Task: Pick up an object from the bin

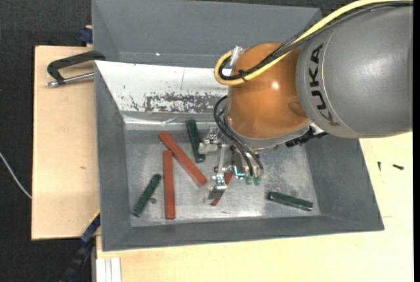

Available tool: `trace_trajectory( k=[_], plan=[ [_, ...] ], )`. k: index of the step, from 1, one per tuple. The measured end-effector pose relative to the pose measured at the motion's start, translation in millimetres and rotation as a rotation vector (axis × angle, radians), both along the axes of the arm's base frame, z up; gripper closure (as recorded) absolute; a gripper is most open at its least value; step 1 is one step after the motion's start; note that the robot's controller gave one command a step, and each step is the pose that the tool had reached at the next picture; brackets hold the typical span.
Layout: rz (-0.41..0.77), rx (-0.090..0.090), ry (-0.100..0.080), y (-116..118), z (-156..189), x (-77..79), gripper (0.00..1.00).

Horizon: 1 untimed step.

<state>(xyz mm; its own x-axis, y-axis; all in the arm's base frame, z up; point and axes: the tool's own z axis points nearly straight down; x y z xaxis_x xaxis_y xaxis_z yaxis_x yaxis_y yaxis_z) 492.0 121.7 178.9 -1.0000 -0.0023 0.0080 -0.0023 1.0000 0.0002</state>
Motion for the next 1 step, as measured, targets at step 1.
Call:
trace_trajectory(
  k=[1],
  plan=[
    [-0.002, 0.001, -0.008, -0.6, 3.7, 1.9, 0.00]
  ],
)
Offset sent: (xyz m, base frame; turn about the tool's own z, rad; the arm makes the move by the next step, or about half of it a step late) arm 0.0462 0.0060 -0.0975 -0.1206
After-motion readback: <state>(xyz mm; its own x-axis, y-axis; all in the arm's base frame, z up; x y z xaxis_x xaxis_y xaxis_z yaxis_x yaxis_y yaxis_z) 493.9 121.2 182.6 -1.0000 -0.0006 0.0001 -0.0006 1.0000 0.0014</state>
